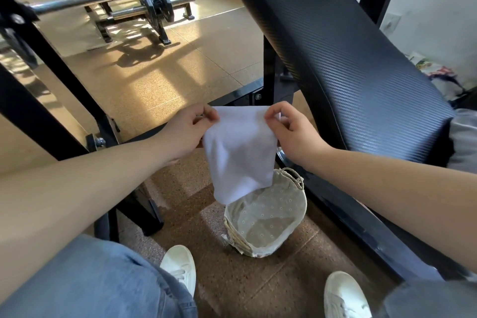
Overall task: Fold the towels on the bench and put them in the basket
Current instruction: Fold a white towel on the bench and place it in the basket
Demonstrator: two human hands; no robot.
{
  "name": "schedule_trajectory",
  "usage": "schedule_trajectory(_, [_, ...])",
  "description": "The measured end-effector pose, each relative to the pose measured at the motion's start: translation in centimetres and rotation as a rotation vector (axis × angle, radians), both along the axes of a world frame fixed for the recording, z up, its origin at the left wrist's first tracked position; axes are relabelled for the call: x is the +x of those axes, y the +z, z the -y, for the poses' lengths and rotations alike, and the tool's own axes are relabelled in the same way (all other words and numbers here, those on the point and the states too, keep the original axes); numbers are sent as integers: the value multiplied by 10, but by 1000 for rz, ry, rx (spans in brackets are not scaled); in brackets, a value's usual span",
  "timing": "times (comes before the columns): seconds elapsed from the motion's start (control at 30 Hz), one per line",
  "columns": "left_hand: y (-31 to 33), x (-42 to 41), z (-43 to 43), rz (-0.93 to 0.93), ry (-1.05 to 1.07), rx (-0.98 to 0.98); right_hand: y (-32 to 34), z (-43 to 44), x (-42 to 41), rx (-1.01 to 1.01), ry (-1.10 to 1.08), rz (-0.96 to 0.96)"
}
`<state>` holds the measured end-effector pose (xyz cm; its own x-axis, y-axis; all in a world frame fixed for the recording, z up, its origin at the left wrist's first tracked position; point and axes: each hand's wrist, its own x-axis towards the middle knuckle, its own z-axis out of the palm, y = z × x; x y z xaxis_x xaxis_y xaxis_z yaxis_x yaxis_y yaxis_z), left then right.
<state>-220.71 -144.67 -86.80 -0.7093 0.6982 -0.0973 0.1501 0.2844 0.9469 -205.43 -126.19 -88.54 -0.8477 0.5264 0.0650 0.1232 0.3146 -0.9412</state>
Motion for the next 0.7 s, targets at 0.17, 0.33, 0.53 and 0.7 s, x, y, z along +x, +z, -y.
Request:
schedule_trajectory(0.17, [0, 2, 1, 65, -27, 36, 1, 0, 0, -138, 17, -6])
schedule_trajectory(0.33, [-2, -2, 7, -51, -140, -74, -4, -1, 1, -228, 104, 47])
schedule_trajectory(0.53, [2, -1, 4, -280, -100, -110, 1, 2, 1, -136, 27, -1])
schedule_trajectory(0.7, [2, -2, 5, -266, -170, -148, 3, 1, 1, -139, 84, 50])
